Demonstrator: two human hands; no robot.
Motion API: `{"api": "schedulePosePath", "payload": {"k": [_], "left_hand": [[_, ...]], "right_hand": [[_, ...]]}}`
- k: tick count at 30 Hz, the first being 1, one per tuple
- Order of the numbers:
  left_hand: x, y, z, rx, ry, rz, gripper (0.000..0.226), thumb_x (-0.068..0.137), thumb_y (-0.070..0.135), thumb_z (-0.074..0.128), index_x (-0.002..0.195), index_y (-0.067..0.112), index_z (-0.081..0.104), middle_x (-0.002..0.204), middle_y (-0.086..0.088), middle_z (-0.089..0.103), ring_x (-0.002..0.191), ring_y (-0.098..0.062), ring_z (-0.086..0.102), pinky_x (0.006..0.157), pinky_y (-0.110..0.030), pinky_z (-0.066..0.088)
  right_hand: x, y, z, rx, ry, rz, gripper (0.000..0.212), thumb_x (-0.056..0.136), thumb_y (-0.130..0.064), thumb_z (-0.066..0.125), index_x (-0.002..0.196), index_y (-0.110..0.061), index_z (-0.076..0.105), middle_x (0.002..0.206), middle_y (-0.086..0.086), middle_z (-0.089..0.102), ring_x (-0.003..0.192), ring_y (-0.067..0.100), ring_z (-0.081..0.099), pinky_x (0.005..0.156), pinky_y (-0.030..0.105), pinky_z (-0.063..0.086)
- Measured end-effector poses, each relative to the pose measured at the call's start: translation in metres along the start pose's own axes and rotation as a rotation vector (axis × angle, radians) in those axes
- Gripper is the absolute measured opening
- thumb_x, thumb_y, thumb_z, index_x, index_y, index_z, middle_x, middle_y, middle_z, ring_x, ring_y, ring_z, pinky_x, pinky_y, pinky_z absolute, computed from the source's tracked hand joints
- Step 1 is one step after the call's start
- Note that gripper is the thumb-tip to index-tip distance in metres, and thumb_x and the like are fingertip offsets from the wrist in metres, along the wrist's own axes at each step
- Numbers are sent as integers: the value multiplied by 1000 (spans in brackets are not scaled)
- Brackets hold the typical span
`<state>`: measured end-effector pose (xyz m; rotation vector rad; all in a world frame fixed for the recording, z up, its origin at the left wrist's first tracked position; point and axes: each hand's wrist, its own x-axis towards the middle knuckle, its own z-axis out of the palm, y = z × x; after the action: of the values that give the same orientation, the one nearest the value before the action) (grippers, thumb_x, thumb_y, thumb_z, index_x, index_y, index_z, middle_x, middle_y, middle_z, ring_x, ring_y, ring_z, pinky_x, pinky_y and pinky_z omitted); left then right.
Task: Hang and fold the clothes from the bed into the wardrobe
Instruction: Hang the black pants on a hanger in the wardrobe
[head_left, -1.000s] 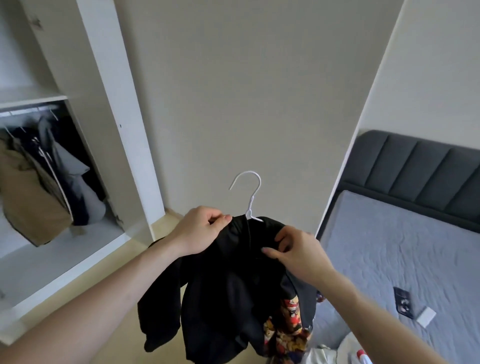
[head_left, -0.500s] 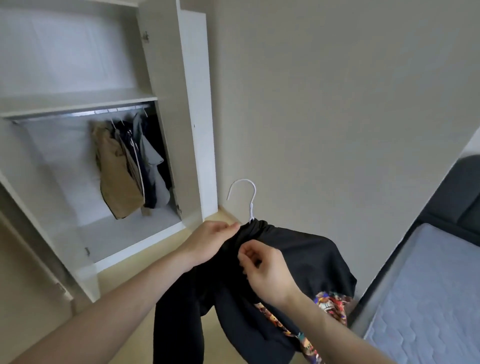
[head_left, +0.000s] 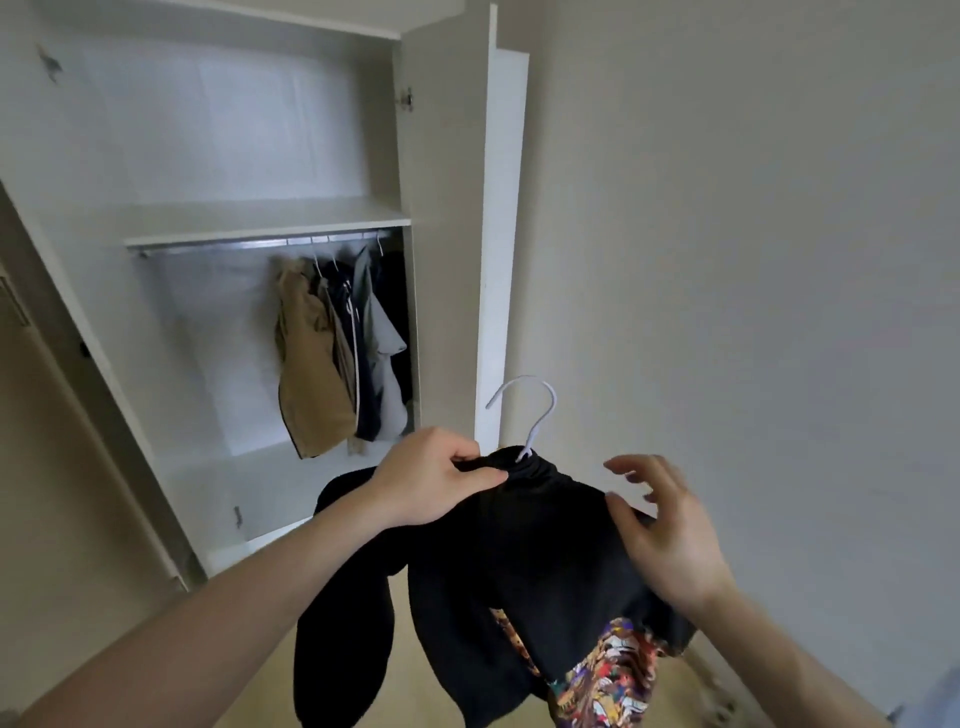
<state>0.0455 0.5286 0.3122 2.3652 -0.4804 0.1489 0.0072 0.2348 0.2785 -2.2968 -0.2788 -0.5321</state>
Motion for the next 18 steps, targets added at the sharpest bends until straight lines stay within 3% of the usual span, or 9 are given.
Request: {"api": "schedulePosePath", "payload": {"k": [2,3,6,9,12,14,18], "left_hand": [[14,-23,-20,85,32,33,65,83,66,65,59,13,37,51,2,31,50,-13,33,56,-34,28],[22,-34,-28,122,52,42,65,83,68,64,61,12,38,52,0,33,51,-15,34,56,-34,29],[43,-70,-49,197,117,37,63,85,70,61,65,12,46,56,-4,45,55,-21,47,56,-35,37],[59,-104,-66,250,196,60,52,91,66,59,67,20,55,63,1,52,62,-15,54,63,-36,45],[78,-136,-80,407,365,55,32,94,58,61,88,29,72,88,13,55,85,-9,52,84,-32,38],[93,-152,-88,475,444,-7,26,94,50,66,102,29,77,99,8,52,94,-15,46,82,-31,32],[119,-178,-99,333,429,-158,15,98,43,61,94,36,74,83,12,56,83,-13,56,68,-29,40]], "right_hand": [[22,8,12,-129,-141,33,17,101,-34,61,115,-41,65,113,-30,60,111,0,52,98,25,39],[30,11,22,-142,-236,56,12,103,-38,58,108,-41,67,105,-29,65,105,3,55,95,26,41],[48,9,56,-11,-415,95,23,107,-36,52,88,-35,66,81,-14,68,80,6,62,76,28,48],[68,-3,93,128,-423,75,30,108,-33,51,79,-31,62,68,-14,58,64,4,52,63,18,41],[99,-21,129,291,-391,96,34,108,-38,50,77,-29,59,65,-16,51,61,0,47,60,14,39],[122,-30,150,353,-393,107,36,108,-39,50,76,-26,59,65,-15,50,62,2,48,61,16,39],[168,-40,189,447,-422,145,36,106,-30,52,72,-19,57,65,-7,47,62,8,45,63,29,38]]}}
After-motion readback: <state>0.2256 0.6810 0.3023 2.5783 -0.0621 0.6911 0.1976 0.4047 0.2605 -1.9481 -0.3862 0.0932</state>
